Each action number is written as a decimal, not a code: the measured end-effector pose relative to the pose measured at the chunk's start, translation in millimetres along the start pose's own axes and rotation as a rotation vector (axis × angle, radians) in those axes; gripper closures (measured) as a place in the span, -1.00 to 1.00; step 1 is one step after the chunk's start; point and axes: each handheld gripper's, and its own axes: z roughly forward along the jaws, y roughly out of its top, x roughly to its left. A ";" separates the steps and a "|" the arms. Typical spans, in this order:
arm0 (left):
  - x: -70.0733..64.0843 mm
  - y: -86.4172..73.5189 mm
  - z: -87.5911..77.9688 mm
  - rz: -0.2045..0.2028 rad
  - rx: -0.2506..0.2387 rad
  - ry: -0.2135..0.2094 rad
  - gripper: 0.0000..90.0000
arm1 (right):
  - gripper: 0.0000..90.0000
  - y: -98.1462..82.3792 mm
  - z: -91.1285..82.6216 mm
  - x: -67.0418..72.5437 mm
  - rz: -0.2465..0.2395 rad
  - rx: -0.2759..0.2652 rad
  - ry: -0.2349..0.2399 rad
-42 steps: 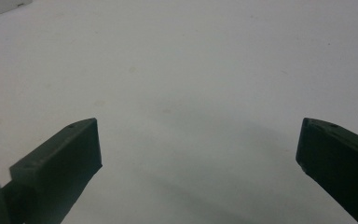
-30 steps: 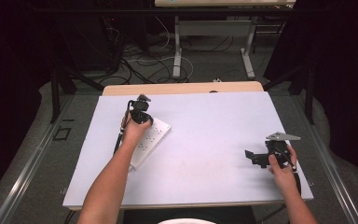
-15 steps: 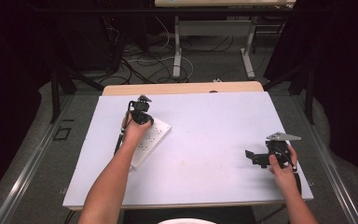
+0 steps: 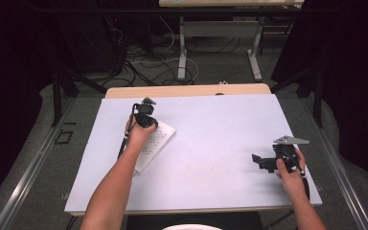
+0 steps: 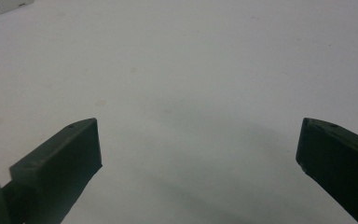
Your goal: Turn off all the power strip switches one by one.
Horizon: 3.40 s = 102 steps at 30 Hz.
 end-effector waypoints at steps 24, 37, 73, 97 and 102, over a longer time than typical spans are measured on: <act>-1.7 -2.7 -4.3 -0.008 -0.038 -0.001 0.96 | -1.00 -0.2 -1.2 -2.3 -0.007 0.003 0.005; -11.5 -3.3 -27.1 0.048 -0.142 -0.074 0.68 | -1.00 0.2 -1.4 -1.5 0.011 0.004 0.004; -0.2 -67.3 -94.7 0.101 -0.373 -0.144 -0.30 | -1.00 0.6 -3.8 -2.6 -0.003 -0.005 -0.006; 45.0 -135.0 -116.0 -0.018 -0.414 -0.089 -0.99 | -1.00 1.3 -4.5 -1.4 0.008 -0.009 -0.008; 55.7 -147.4 -112.7 -0.027 -0.394 -0.055 -0.98 | -1.00 1.3 -4.1 -1.4 0.006 -0.009 -0.008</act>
